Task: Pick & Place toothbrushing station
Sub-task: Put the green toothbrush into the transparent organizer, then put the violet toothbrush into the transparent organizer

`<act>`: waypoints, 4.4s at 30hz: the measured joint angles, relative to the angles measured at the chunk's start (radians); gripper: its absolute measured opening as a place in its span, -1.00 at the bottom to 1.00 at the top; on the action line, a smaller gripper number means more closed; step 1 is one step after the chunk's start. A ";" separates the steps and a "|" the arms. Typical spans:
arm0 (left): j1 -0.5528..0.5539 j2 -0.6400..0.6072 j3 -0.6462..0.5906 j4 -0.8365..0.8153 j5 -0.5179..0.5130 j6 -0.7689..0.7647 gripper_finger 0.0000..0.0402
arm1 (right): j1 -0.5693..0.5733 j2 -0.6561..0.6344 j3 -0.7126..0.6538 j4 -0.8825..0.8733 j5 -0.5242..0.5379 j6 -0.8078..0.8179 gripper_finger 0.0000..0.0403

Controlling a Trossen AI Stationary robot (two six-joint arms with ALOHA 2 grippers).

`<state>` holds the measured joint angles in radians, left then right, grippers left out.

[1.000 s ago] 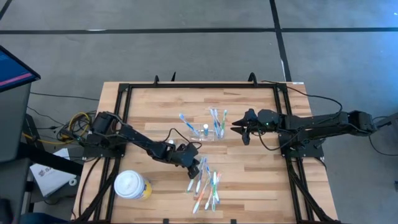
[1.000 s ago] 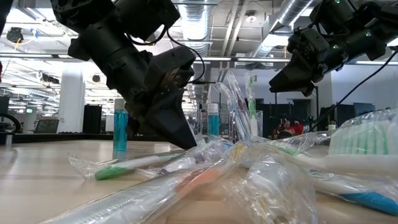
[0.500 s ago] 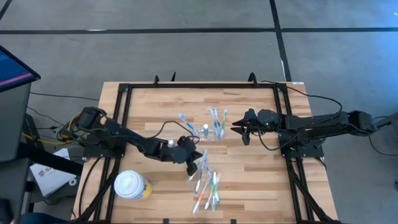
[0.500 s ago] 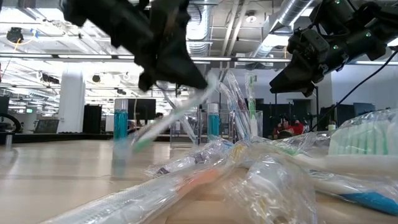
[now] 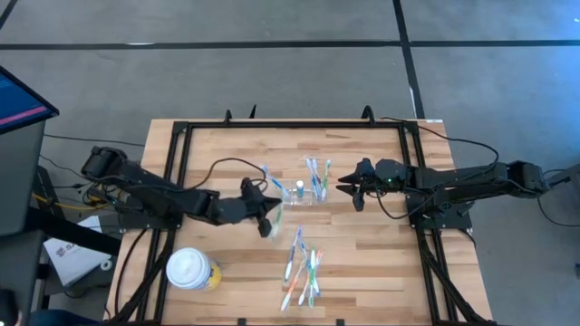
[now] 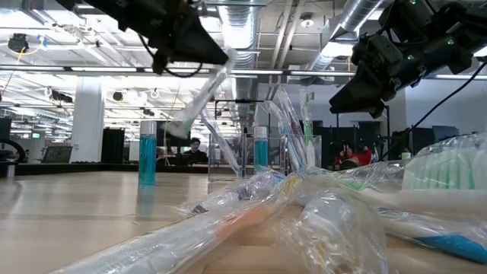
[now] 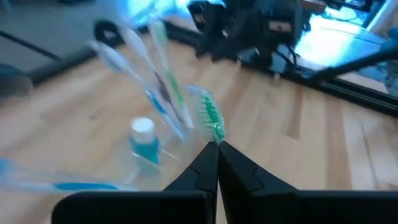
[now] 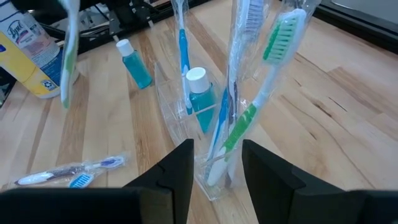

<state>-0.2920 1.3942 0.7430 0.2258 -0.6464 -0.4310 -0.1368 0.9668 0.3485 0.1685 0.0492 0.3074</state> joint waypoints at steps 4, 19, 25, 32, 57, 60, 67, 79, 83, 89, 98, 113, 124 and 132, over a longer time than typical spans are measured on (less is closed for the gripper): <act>0.012 -0.051 -0.056 0.106 -0.040 0.085 -1.00 | 0.000 0.000 0.000 0.005 0.003 0.000 -0.37; 0.177 -0.065 -0.184 0.466 0.069 0.289 -1.00 | 0.000 0.002 0.000 0.011 0.003 0.000 -0.37; 0.237 -0.065 -0.184 0.498 0.102 0.339 -1.00 | 0.000 0.002 0.000 0.011 0.004 0.000 -0.37; 0.288 -0.064 -0.184 0.545 0.104 0.396 -1.00 | 0.000 0.002 0.000 0.012 0.004 0.000 -0.37; 0.345 0.151 -0.183 0.717 0.164 0.400 -1.00 | -0.001 0.002 0.000 0.019 0.008 -0.003 -0.37; 0.336 0.153 -0.183 0.716 0.171 0.399 -1.00 | -0.001 0.002 0.000 0.019 0.008 -0.003 -0.37; 0.325 0.153 -0.183 0.710 0.177 0.397 -1.00 | -0.001 0.002 0.000 0.019 0.008 -0.003 -0.37; 0.278 0.153 -0.183 0.652 0.174 0.397 -1.00 | -0.001 0.002 0.000 0.018 0.008 0.000 -0.37; 0.280 0.153 -0.184 0.619 0.167 0.374 -1.00 | -0.001 0.002 0.000 0.018 0.008 0.000 -0.37; 0.279 0.153 -0.184 0.609 0.167 0.367 -1.00 | -0.001 0.002 0.000 0.018 0.008 0.000 -0.37; 0.277 0.153 -0.184 0.540 0.167 0.319 -1.00 | -0.001 0.002 0.000 0.018 0.008 0.000 -0.37; 0.244 0.150 -0.184 0.535 0.139 0.319 -0.61 | -0.001 0.002 0.000 0.014 0.008 -0.001 -0.37; 0.195 0.149 -0.184 0.568 0.141 0.321 -0.49 | -0.001 0.002 0.000 0.014 0.008 -0.001 -0.37; 0.150 0.149 -0.184 0.585 0.260 0.293 -0.49 | -0.001 0.002 0.000 0.014 0.008 -0.001 -0.37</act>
<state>-0.1420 1.5436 0.5591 0.8105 -0.3868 -0.1378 -0.1379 0.9688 0.3481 0.1829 0.0570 0.3069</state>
